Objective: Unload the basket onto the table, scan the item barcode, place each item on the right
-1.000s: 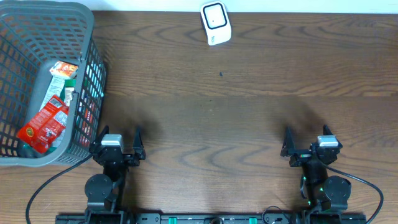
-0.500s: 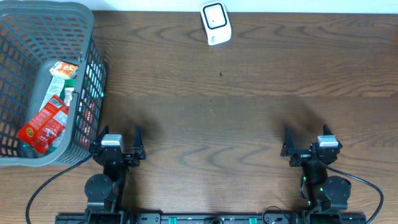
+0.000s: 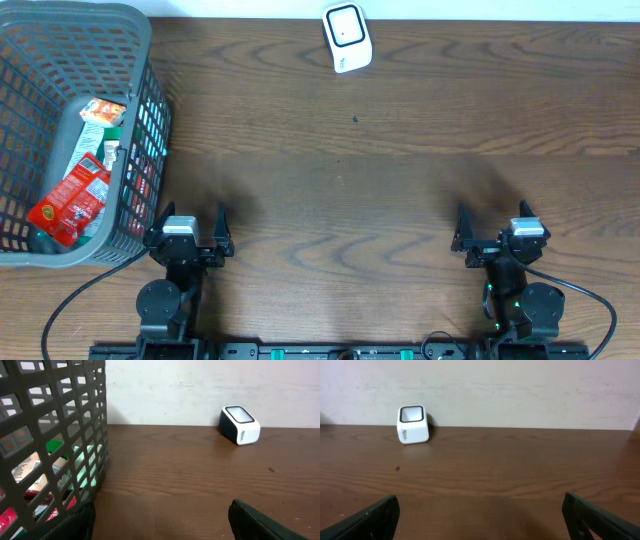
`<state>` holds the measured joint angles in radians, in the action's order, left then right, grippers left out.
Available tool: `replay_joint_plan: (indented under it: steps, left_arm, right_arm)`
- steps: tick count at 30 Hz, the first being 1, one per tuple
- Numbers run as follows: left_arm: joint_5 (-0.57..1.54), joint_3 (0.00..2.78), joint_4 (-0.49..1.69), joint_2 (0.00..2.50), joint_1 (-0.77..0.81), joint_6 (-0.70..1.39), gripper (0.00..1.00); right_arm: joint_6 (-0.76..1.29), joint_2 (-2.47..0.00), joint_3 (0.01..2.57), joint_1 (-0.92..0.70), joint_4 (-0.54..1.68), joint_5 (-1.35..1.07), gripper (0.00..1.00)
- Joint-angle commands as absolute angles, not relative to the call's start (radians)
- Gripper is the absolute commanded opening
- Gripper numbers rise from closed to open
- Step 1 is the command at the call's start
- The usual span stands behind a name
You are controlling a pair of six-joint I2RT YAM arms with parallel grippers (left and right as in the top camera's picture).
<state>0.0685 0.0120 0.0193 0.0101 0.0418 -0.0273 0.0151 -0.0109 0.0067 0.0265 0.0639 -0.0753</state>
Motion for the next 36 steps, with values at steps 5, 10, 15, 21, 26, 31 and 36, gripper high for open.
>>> replay_joint_plan:
  steps: [5,10,15,21,26,31,36]
  left_arm:
    - [0.119,0.021,0.067,0.004,0.041,0.078,0.85]
    - [0.199,0.133,0.148,0.012,0.042,0.208,0.85]
    - [0.202,0.373,0.385,0.090,0.042,0.287,0.85]
    - [0.203,0.795,0.633,0.334,0.042,0.290,0.85]
    - [0.178,1.268,0.945,0.679,0.041,0.275,0.85]
    - [0.066,1.759,1.279,1.065,0.041,0.243,0.85]
    - [0.024,2.157,1.472,1.392,0.012,0.148,0.85]
  right_arm:
    - [0.029,-0.006,0.005,0.025,0.068,-0.080,0.99]
    - [0.029,-0.006,0.005,0.025,0.068,-0.080,0.99]
    - [0.029,-0.006,0.005,0.025,0.068,-0.080,0.99]
    - [0.029,-0.006,0.005,0.025,0.068,-0.080,0.99]
    - [0.029,-0.006,0.005,0.025,0.068,-0.080,0.99]
    - [0.029,-0.006,0.005,0.025,0.068,-0.080,0.99]
    - [0.029,-0.006,0.005,0.025,0.068,-0.080,0.99]
